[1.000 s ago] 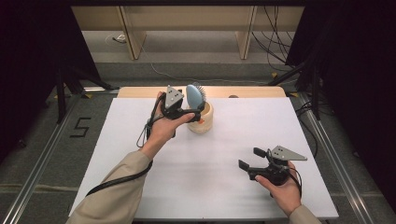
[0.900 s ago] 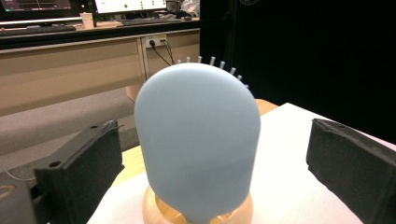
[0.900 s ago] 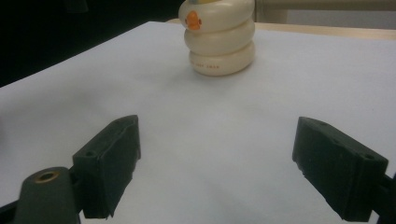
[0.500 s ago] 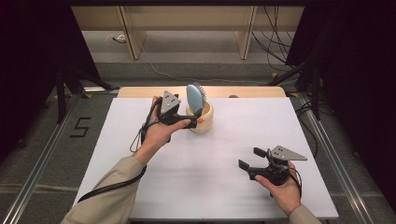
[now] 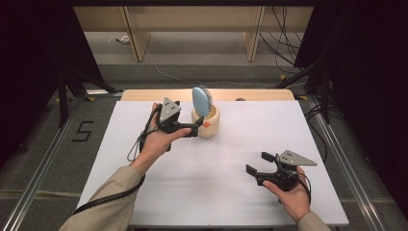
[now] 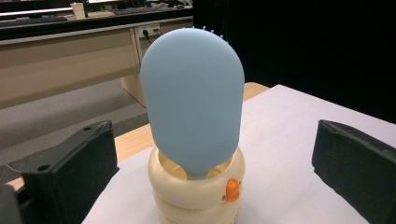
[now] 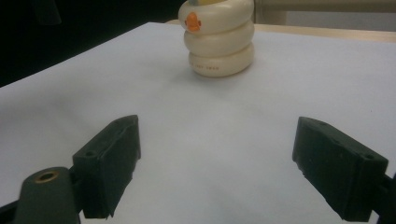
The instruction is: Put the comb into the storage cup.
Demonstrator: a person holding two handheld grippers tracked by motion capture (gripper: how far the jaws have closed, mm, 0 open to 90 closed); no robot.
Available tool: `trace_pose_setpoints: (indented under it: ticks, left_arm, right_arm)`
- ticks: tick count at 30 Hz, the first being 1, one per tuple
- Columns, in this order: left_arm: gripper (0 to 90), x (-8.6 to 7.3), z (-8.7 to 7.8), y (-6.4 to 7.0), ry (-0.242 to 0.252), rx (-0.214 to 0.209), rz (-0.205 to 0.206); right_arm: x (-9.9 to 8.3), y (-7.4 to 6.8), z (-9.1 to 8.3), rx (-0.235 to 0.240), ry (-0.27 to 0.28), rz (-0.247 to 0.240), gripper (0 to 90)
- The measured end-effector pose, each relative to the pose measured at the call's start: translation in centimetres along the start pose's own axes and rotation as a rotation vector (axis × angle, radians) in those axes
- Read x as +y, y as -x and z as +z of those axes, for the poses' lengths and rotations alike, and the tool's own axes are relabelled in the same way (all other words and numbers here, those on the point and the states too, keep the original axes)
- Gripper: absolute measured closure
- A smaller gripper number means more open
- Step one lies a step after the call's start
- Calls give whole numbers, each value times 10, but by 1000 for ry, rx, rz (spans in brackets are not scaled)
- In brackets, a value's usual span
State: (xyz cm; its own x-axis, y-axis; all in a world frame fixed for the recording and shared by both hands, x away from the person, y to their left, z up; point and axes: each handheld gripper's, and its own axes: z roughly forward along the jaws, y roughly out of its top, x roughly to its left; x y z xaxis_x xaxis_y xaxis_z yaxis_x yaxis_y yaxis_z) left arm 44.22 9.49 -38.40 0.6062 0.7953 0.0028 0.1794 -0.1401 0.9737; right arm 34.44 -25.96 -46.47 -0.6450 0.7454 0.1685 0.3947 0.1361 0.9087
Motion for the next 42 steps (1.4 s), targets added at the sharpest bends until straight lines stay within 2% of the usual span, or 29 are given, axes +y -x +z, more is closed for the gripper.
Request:
trace_pose_setpoints:
  ticks: [17, 42]
  left_arm:
    - [0, -10, -14, -2, -8, 0, 11]
    - [0, -26, -37, -15, -23, 28, 6]
  right_arm:
    - [0, 0, 0, -2, -1, 0, 163]
    - [0, 0, 0, -5, -1, 0, 163]
